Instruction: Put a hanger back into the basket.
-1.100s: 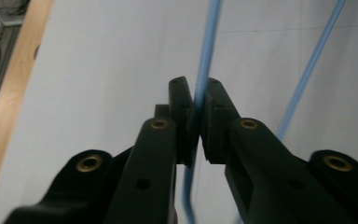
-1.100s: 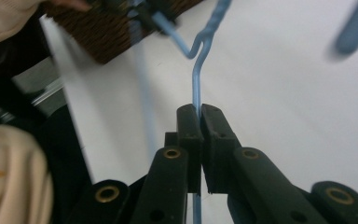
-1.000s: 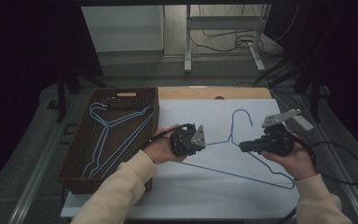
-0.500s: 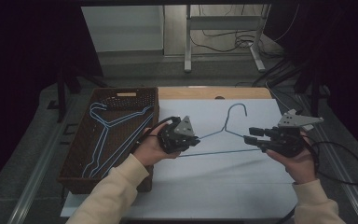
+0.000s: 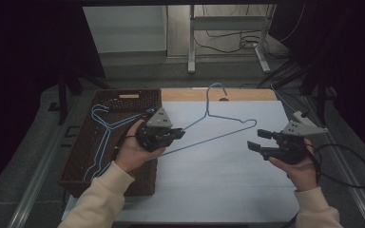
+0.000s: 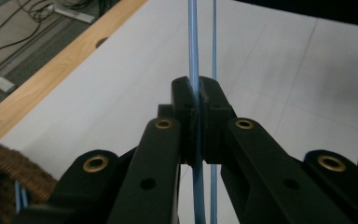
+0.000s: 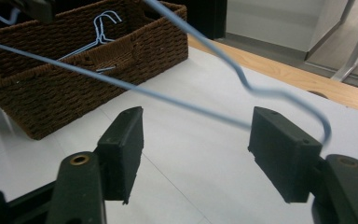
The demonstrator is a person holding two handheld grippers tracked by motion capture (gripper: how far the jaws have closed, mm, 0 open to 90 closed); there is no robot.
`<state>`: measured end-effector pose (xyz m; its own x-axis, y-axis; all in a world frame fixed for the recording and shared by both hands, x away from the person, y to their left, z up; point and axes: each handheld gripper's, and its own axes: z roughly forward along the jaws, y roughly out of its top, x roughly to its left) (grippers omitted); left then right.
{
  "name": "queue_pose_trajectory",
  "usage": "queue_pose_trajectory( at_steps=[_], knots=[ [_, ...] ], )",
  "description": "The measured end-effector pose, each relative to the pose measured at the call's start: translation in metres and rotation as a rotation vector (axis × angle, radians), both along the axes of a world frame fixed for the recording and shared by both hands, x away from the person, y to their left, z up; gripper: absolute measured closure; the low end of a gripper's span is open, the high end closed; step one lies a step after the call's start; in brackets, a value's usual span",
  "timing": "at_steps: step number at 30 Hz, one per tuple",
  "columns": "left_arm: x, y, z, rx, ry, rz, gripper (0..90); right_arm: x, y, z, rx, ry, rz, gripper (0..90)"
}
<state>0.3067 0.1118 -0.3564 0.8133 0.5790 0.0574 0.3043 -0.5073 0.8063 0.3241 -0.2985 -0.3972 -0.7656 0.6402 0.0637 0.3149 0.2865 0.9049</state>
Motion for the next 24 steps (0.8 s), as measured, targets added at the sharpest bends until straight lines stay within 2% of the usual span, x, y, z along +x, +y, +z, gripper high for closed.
queue_pose_trajectory(
  at_steps=[2,6,9,10,16,24],
  knots=[
    [-0.001,0.005,0.001,-0.013,0.0,0.012,87.0,-0.001,0.0,-0.001,0.004,-0.001,-0.002,34.3],
    [-0.008,0.03,0.006,-0.063,-0.01,0.076,87.0,-0.003,0.002,-0.012,-0.005,0.014,0.0,33.6],
    [-0.014,0.048,0.009,-0.083,-0.014,0.116,87.0,-0.004,0.003,-0.02,-0.011,0.029,0.004,33.3],
    [-0.014,0.048,0.009,-0.083,-0.014,0.116,87.0,-0.004,0.003,-0.02,-0.011,0.029,0.004,33.3],
    [-0.029,0.093,0.015,-0.133,-0.03,0.215,87.0,-0.008,0.002,-0.038,-0.024,0.056,-0.002,31.2],
    [-0.043,0.141,0.006,-0.144,-0.021,0.367,87.0,-0.01,-0.005,-0.06,-0.028,0.097,-0.031,30.0]
  ],
)
